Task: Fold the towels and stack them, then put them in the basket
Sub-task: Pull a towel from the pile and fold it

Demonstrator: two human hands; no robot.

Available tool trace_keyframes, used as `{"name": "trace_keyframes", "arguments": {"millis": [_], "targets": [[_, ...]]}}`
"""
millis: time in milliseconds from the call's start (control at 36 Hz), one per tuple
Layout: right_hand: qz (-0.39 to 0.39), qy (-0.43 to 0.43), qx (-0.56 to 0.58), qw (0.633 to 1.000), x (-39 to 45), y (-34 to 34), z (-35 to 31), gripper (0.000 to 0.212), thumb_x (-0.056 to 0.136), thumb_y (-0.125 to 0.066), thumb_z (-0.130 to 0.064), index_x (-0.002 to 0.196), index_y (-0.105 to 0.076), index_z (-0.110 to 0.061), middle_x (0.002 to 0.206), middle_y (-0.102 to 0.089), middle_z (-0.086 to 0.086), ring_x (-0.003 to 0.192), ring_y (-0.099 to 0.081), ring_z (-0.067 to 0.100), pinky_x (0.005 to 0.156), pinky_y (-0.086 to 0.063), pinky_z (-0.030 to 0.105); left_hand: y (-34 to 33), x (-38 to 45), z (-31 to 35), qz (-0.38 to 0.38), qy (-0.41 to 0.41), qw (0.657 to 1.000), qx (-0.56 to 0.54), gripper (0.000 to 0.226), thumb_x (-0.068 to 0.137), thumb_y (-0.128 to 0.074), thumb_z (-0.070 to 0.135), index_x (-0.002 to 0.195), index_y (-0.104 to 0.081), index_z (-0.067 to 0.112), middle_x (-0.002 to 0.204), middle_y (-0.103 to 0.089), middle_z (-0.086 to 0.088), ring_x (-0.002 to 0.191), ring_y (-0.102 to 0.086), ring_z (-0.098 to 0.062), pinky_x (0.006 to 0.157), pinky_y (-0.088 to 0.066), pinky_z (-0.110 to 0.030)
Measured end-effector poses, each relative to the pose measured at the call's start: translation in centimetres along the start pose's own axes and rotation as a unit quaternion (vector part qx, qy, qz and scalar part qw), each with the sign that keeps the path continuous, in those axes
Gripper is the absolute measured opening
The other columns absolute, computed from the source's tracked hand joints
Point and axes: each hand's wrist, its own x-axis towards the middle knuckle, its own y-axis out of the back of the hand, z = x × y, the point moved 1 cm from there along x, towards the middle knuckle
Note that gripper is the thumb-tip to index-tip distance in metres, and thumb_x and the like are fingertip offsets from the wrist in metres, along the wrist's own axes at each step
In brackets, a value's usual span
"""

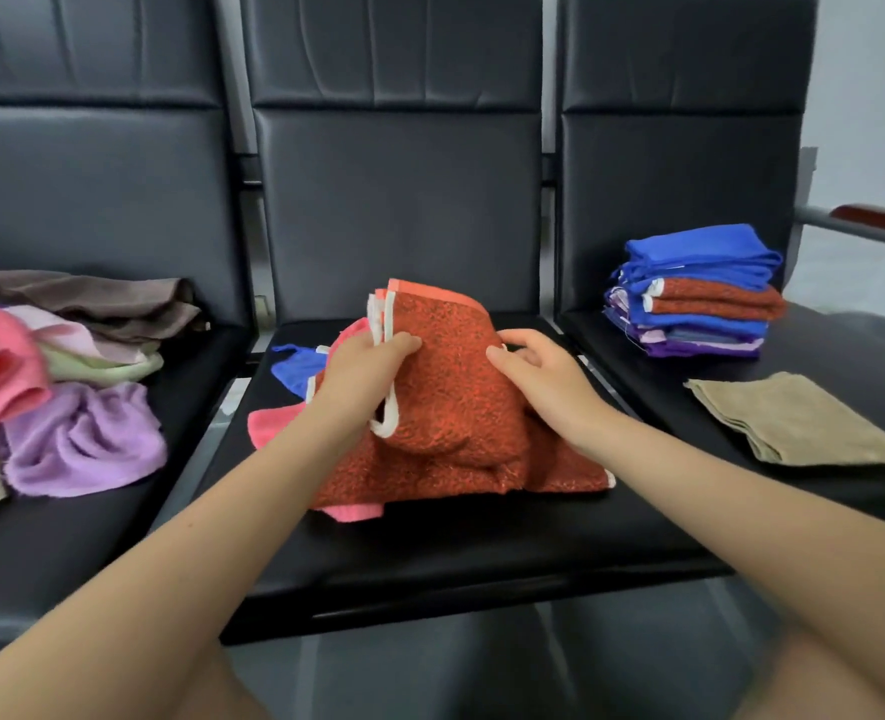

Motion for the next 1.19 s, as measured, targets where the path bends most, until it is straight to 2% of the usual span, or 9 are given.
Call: {"name": "trace_keyframes", "arguments": {"millis": [111, 250, 333, 500, 611, 750, 944, 1111, 1194], "targets": [[-0.027, 0.013, -0.017, 0.999, 0.0, -1.3, -0.4, 0.035, 0.09, -0.066, -0.028, 0.124, -0.058, -0.019, 0.085, -0.058, -0.005, 0.076, -0.055, 0.007, 0.072, -0.044, 0.023, 2.8, -0.6, -0.5, 0.02, -0.013, 0.999, 0.024, 0.011, 0.089, -0.062, 0.024, 0.08, -0.066, 0.019, 0.091, -0.071, -0.003, 0.091, -0.066, -0.023, 0.092, -0.051, -0.037], [-0.044, 0.005, -0.145, 0.988, 0.0, -2.4, 0.9, 0.059, 0.081, -0.073, -0.042, 0.131, -0.053, -0.018, 0.102, -0.057, 0.0, 0.09, -0.057, 0.013, 0.085, -0.045, 0.028, 6.1, -0.1, -3.3, -0.006, 0.005, 0.996, 0.084, 0.011, 0.082, -0.066, 0.029, 0.087, -0.068, 0.019, 0.1, -0.071, -0.004, 0.095, -0.067, -0.023, 0.096, -0.05, -0.04], [-0.062, -0.028, -0.187, 0.98, -0.2, -2.6, 1.0, 0.063, 0.082, -0.07, -0.048, 0.134, -0.05, -0.018, 0.095, -0.054, -0.011, 0.098, -0.056, 0.013, 0.087, -0.042, 0.029, 7.0, 0.5, -5.5, -0.015, 0.029, 0.985, 0.169, 0.01, 0.091, -0.062, 0.028, 0.083, -0.059, 0.021, 0.096, -0.064, -0.003, 0.085, -0.059, -0.018, 0.084, -0.047, -0.03], [-0.078, -0.056, -0.182, 0.979, -0.4, -3.1, 0.0, 0.038, 0.082, -0.064, -0.056, 0.097, -0.064, -0.021, 0.077, -0.058, -0.013, 0.08, -0.058, 0.011, 0.067, -0.039, 0.027, 7.5, 0.7, -6.7, -0.004, 0.052, 0.981, 0.187, 0.022, 0.089, -0.062, 0.038, 0.104, -0.059, 0.021, 0.103, -0.065, -0.004, 0.085, -0.062, -0.019, 0.073, -0.046, -0.029], [-0.078, -0.088, -0.121, 0.986, -0.8, -3.7, -0.4, 0.053, 0.074, -0.068, -0.063, 0.105, -0.067, -0.02, 0.098, -0.068, -0.01, 0.093, -0.064, 0.01, 0.081, -0.048, 0.028, 7.1, 0.4, -6.4, -0.031, 0.039, 0.988, 0.149, 0.033, 0.081, -0.07, 0.043, 0.107, -0.06, 0.026, 0.112, -0.066, -0.002, 0.102, -0.064, -0.021, 0.097, -0.049, -0.039], [-0.07, -0.158, 0.023, 0.985, -1.3, -4.7, -0.4, 0.058, 0.073, -0.082, -0.037, 0.121, -0.061, -0.011, 0.114, -0.068, 0.004, 0.103, -0.066, 0.022, 0.096, -0.052, 0.039, 5.6, -0.3, -5.5, -0.076, 0.0, 0.986, 0.146, 0.026, 0.089, -0.066, 0.029, 0.112, -0.055, 0.028, 0.114, -0.065, 0.002, 0.109, -0.061, -0.019, 0.103, -0.044, -0.038], [-0.061, -0.266, 0.297, 0.915, -1.3, -3.5, -1.7, 0.052, 0.076, -0.079, -0.016, 0.125, -0.061, -0.014, 0.114, -0.07, 0.013, 0.1, -0.069, 0.03, 0.081, -0.057, 0.042, 5.0, -1.2, -2.1, -0.022, -0.094, 0.985, 0.141, 0.009, 0.09, -0.065, 0.03, 0.091, -0.058, 0.026, 0.091, -0.064, 0.008, 0.091, -0.06, -0.013, 0.086, -0.046, -0.029], [-0.133, -0.254, 0.356, 0.889, -2.4, -1.0, -2.8, 0.076, 0.067, -0.081, -0.021, 0.136, -0.051, -0.016, 0.119, -0.068, 0.015, 0.099, -0.07, 0.033, 0.071, -0.058, 0.045, 3.7, -2.2, 0.3, -0.009, -0.127, 0.992, -0.003, 0.002, 0.091, -0.062, 0.025, 0.093, -0.061, 0.025, 0.097, -0.067, 0.0, 0.091, -0.064, -0.017, 0.089, -0.052, -0.037], [-0.189, -0.253, 0.355, 0.88, -3.5, 0.6, -2.9, 0.066, 0.071, -0.073, -0.021, 0.134, -0.053, -0.016, 0.113, -0.071, 0.012, 0.093, -0.072, 0.03, 0.072, -0.059, 0.043, 2.3, -2.4, 0.7, 0.007, -0.134, 0.99, -0.044, 0.005, 0.095, -0.058, 0.02, 0.095, -0.062, 0.023, 0.097, -0.066, -0.002, 0.089, -0.062, -0.017, 0.085, -0.051, -0.036]]}}
